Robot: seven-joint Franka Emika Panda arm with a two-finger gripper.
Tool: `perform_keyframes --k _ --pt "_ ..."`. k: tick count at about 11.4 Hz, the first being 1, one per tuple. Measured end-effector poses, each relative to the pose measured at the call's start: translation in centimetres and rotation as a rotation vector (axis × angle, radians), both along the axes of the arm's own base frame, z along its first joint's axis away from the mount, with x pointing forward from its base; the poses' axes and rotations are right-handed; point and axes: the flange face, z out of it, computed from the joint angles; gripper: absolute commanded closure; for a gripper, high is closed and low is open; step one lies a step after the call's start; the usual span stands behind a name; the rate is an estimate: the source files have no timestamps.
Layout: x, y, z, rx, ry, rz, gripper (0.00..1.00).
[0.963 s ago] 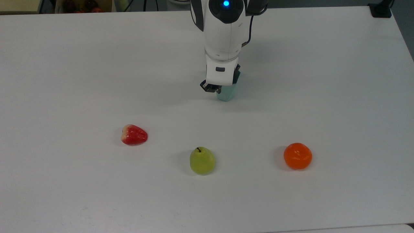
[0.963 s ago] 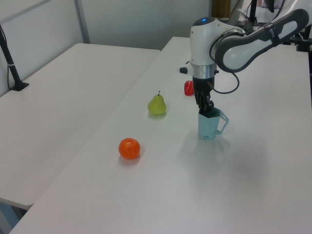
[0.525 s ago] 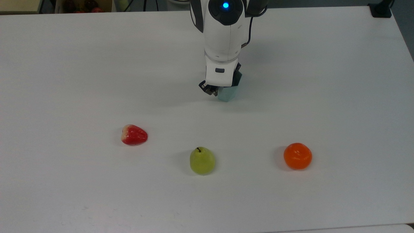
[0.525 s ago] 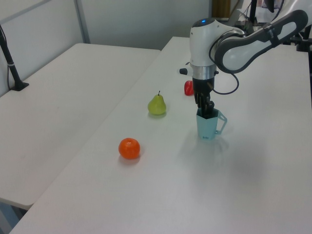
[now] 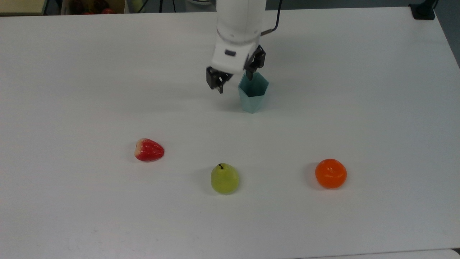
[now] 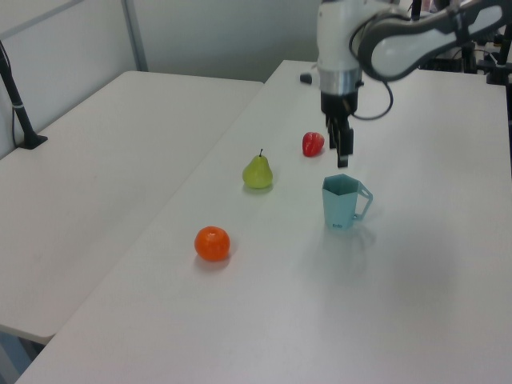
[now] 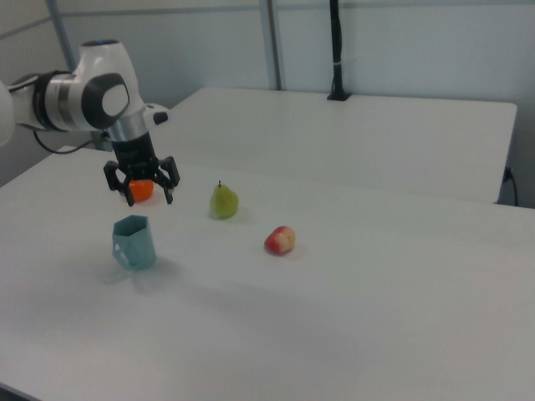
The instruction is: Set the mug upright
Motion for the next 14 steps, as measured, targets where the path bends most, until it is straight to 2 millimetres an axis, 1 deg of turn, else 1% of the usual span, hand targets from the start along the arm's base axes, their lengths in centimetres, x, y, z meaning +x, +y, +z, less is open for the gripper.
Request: perform_keyframes --k 2,3,5,6,7,8,9,10,11,14 --pt "-0.6 -1.6 4.9 -0.001 -0.055 -0.17 0.0" --pt "-1.4 -2.9 7.2 -0.017 -0.04 -0.229 0.0" --pt "-3.2 -6.3 12.2 -0.025 -0.049 -0.315 0.0" --pt "-4.4 -8.0 14.4 -0.005 -0.053 -0.356 0.0" --pt "-5.4 -9.5 16.2 0.01 -0.056 -0.39 0.0" --pt "-6.4 -10.8 17.5 0.018 -0.058 -0.415 0.0" --pt "-7.4 -11.6 18.3 0.014 -0.042 -0.43 0.0" --pt "-8.1 -12.0 18.6 0.009 -0.022 -0.437 0.0" --pt "-8.3 -12.1 18.6 0.007 -0.014 -0.438 0.0" --pt "-8.1 -12.0 17.6 0.002 0.004 -0.438 0.0"
